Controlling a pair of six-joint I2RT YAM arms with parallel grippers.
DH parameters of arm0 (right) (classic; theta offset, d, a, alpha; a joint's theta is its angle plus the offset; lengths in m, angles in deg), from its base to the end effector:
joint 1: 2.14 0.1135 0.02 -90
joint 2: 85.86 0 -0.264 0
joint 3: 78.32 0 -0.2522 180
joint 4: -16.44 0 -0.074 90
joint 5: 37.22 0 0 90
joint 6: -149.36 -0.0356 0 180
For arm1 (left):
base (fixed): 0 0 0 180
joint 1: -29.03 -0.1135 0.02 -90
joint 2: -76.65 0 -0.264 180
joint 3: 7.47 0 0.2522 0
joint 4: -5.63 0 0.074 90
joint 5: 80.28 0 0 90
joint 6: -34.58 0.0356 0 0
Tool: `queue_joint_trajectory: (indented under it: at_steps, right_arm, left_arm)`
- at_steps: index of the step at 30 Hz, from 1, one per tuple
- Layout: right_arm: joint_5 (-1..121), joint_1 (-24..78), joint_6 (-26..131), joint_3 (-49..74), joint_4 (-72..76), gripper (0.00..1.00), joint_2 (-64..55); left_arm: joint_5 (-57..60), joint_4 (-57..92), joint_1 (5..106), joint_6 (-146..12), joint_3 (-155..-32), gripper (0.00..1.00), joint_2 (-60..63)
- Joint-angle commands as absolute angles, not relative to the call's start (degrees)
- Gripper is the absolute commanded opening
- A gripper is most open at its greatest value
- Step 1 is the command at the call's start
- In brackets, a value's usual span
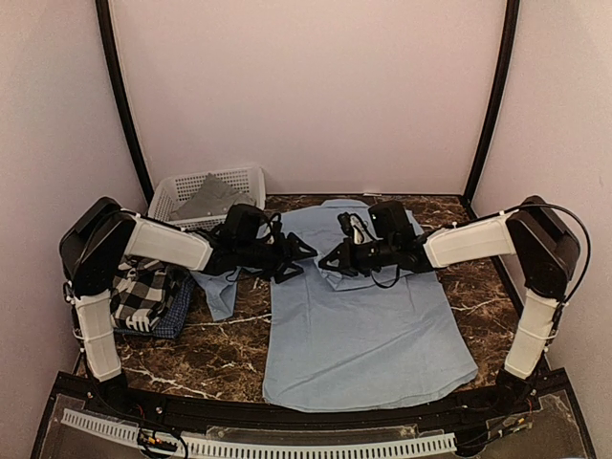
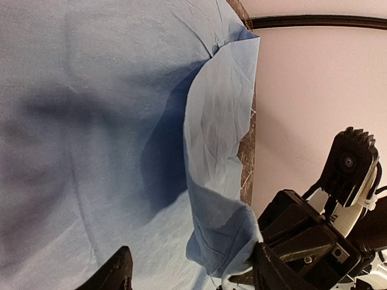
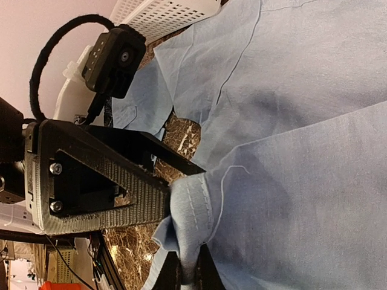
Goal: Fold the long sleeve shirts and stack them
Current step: Fold the flattened shirt at the center of the board.
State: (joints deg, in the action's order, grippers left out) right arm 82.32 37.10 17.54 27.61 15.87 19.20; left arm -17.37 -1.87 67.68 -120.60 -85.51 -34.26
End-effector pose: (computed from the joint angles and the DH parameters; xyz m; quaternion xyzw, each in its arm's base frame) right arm 0.2942 0.2630 0.1836 -0.1054 0.8465 0.4759 0.2142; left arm 0.3191 -0.2759 0.1779 -0.0667 0.8284 -0.5312 0.1648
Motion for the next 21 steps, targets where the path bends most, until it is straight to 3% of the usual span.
queue_joint_trajectory:
  at_steps: [1, 7, 21]
  right_arm:
    - [81.39, 38.11, 19.66, 27.74, 15.86, 0.01, 19.93]
    - [80.57, 38.39, 20.53, 26.89, 14.94, 0.01, 20.63]
    - [78.38, 38.71, 21.26, 26.0, 13.4, 0.05, 21.37]
  left_arm:
    - [-16.65, -3.84, 68.01, -122.03, -87.75, 0.66, -34.69]
    - [-16.81, -2.91, 68.14, -121.83, -89.52, 0.64, -35.53]
    - [-17.0, 7.32, 69.64, -118.41, -95.02, 0.4, -39.04]
